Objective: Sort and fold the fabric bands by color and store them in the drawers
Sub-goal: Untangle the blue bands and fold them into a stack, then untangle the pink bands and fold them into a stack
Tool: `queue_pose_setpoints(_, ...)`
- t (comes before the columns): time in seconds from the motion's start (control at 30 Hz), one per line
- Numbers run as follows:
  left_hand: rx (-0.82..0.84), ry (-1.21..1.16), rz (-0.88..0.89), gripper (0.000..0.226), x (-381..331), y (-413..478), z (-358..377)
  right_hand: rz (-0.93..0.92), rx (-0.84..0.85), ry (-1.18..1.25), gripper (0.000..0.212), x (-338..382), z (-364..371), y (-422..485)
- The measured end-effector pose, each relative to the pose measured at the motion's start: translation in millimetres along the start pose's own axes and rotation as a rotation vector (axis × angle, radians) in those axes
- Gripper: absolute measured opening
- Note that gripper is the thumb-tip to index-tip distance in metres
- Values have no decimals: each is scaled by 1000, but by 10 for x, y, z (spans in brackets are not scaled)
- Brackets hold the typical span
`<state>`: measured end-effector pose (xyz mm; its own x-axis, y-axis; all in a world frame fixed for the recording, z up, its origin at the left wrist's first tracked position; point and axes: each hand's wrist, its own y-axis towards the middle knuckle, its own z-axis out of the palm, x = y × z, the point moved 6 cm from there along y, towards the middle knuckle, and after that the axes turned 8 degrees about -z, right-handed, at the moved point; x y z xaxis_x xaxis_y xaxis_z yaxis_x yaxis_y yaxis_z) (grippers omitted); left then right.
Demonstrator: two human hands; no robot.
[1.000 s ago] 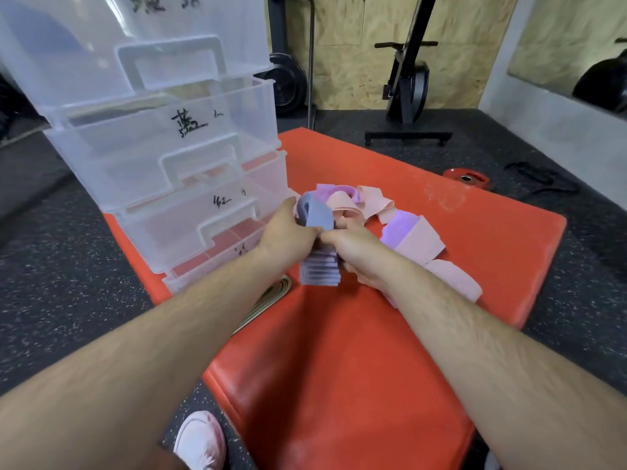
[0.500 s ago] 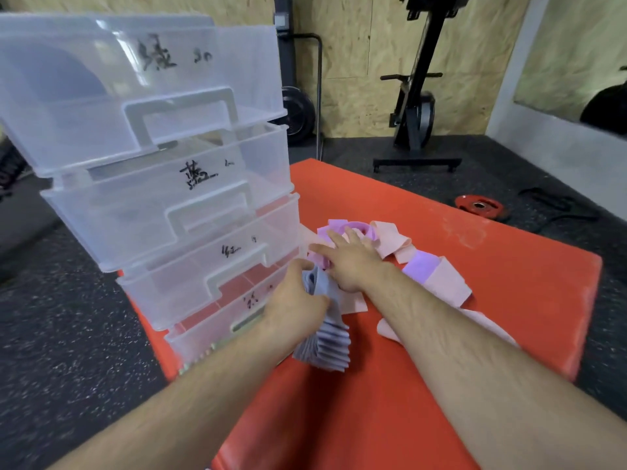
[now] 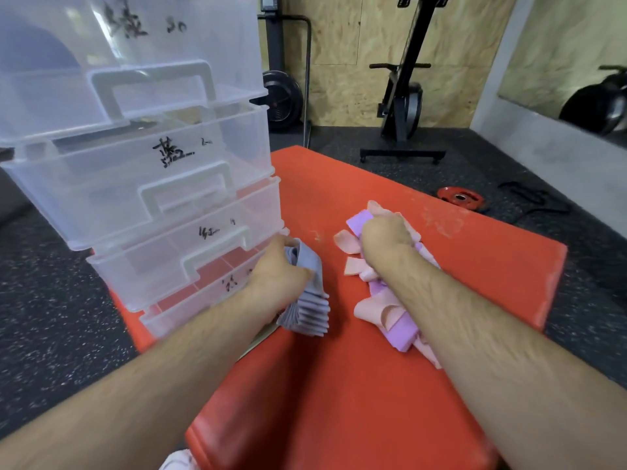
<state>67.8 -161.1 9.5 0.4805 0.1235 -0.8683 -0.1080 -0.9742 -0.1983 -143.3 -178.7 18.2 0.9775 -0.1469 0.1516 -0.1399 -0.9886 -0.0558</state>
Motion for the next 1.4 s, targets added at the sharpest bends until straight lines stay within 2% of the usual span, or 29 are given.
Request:
queue_pose_setpoints(0.07,-2,-8,23,45,-39,25,33,127,249,22,35,-92,-13,-221)
queue_pose_setpoints(0.1,-3,-15,33,45,-61,38,46,143,310,-161,28,-202,-49,-235)
queue_pose_setpoints(0.17,-5,-23,20,45,-86,64,66,120,445,-212,18,-235,-23,-301)
queue_pose_setpoints(0.23,3,-19,-8,45,-103,80,86,93,366,-182,20,-168,-96,-307)
queue_pose_setpoints(0.33,20,-40,-10,48,-131,103,117,-45,-32,-237,32,116,-465,-343)
queue_pose_setpoints(0.37,15,-54,0,47,-144,107,114,-90,-119,-107,34,206,-528,-370)
queue_pose_setpoints(0.4,8,-65,11,46,-158,109,109,-100,-136,60,32,270,-547,-406)
queue_pose_setpoints(0.47,1,-78,29,46,-177,114,106,-68,-15,395,32,336,-370,-408)
queue_pose_setpoints(0.53,-4,-101,36,49,-180,125,110,8,186,698,38,397,-86,-459)
queue_pose_setpoints(0.6,-13,-122,36,50,-164,145,108,57,273,1066,46,439,137,-489)
queue_pose_setpoints(0.67,-14,-131,36,48,-143,159,107,63,227,1330,53,417,271,-449)
queue_pose_setpoints(0.73,-5,-126,37,48,-125,154,116,58,168,1424,53,403,359,-416)
queue_pose_setpoints(0.93,68,11,-43,64,-34,63,188,124,-40,1383,49,525,512,-328)
queue_pose_setpoints(1.13,-8,-15,-1,57,-50,70,47,62,-225,1319,54,659,451,-199)
queue_pose_setpoints(1.27,34,131,-42,42,31,71,82,79,-140,1177,52,666,635,-158)
queue_pose_setpoints(1.33,97,274,-59,32,83,93,135,46,-86,1013,51,685,694,-140)
queue_pose_setpoints(1.4,86,425,-40,30,99,120,145,-11,-39,783,50,732,666,-137)
